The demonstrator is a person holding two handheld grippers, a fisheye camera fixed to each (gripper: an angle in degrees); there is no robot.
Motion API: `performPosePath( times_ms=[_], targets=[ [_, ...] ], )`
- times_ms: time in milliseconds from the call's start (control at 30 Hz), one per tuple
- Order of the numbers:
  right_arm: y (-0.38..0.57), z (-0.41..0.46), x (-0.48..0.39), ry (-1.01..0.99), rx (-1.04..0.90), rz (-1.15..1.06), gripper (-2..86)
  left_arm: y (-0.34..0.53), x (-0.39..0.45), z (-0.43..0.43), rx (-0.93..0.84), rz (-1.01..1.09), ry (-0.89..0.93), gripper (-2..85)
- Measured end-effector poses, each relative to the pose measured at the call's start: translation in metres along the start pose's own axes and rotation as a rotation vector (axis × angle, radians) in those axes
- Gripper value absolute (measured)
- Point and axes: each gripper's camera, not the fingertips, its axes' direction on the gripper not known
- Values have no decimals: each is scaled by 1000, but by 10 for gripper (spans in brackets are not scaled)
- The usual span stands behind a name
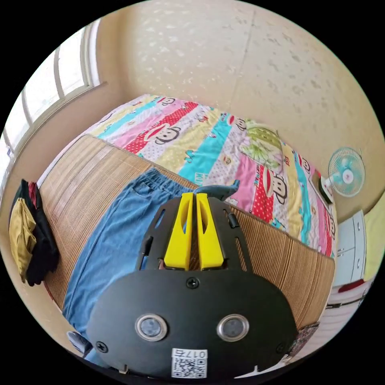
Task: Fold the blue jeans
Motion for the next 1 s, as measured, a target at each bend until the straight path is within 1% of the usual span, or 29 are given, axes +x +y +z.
performPosePath(
  times_ms=[67,100,167,233,300,367,433,533,600,667,733,767,833,867,933,1000],
  targets=[
    [-23,18,-50,-49,-1,-39,14,0,-27,-17,58,-23,-5,-9],
    [-28,25,-62,-71,-10,-50,14,-4,-52,-27,79,-57,19,-9],
    [-44,66,-99,-198,-95,-85,14,-12,-93,-47,123,-111,68,-9],
    [-47,90,-107,-283,-119,-31,14,-26,-138,-74,157,-160,48,-9],
    [-40,106,-106,-377,-99,17,14,-39,-165,-92,146,-177,-8,-9],
    [-20,121,-104,-439,-145,15,18,-51,-192,-105,112,-196,-69,-9],
    [12,122,-102,-436,-161,-8,20,-66,-223,-109,58,-217,-128,-8],
    [93,115,-94,-470,-229,-106,21,-82,-242,-102,-5,-229,-107,-4],
    [151,110,-88,-459,-317,-155,23,-89,-239,-93,-62,-215,-138,4],
    [231,99,-77,-440,-429,-173,25,-91,-232,-88,-125,-211,-264,20],
    [285,87,-67,-430,-506,-140,29,-89,-213,-90,-168,-229,-500,39],
    [317,80,-60,-444,-555,-91,31,-89,-203,-90,-167,-204,-538,40],
    [358,69,-52,-470,-613,-27,36,-97,-150,-84,-158,-58,-636,41],
    [381,63,-47,-472,-642,30,40,-100,-136,-80,-152,-21,-651,41],
    [411,57,-43,-492,-677,100,49,-123,-77,-55,-126,145,-653,46],
    [436,57,-41,-496,-711,160,57,-147,-46,-35,-102,225,-651,50]
  ],
)
